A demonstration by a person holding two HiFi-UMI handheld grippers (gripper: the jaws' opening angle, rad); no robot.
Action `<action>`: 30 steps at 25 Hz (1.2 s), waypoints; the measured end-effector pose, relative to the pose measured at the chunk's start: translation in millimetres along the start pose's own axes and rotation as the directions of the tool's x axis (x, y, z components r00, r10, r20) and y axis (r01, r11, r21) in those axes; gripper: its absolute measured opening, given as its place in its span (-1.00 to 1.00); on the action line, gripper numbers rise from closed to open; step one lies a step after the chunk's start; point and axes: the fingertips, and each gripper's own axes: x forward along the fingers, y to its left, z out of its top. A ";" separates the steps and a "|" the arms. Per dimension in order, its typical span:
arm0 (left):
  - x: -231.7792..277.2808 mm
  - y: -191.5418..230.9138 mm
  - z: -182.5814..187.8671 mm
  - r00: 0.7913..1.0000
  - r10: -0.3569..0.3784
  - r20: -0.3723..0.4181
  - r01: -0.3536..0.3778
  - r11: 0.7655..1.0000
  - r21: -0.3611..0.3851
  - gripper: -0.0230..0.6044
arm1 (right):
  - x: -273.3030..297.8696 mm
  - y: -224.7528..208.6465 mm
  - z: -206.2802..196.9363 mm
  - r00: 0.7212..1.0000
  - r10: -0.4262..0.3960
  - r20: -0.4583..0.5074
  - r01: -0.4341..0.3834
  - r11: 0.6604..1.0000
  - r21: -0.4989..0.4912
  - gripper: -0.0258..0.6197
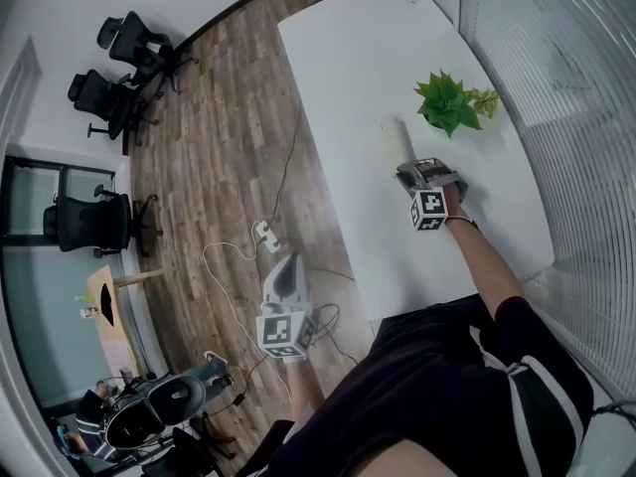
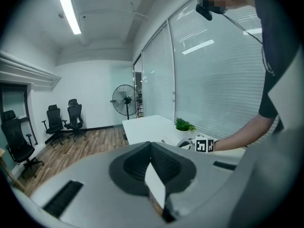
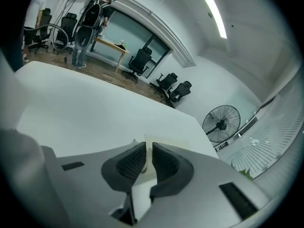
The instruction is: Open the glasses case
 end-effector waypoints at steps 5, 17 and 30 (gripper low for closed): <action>3.0 -0.9 2.4 1.000 -0.009 0.017 0.009 1.000 0.016 -0.93 | -15.8 -24.3 -12.0 0.998 -0.067 -0.009 0.068 0.978 0.195 -0.81; 15.0 -5.4 9.6 1.000 -0.016 0.023 0.015 1.000 0.003 -0.94 | -27.7 -45.6 -79.8 0.993 -0.117 -0.035 0.099 0.605 0.790 -0.84; 25.8 -8.7 6.3 0.999 -0.008 0.038 0.010 0.998 -0.061 -0.94 | -58.2 -57.7 -93.3 0.984 -0.177 -0.025 0.107 0.473 0.875 -0.84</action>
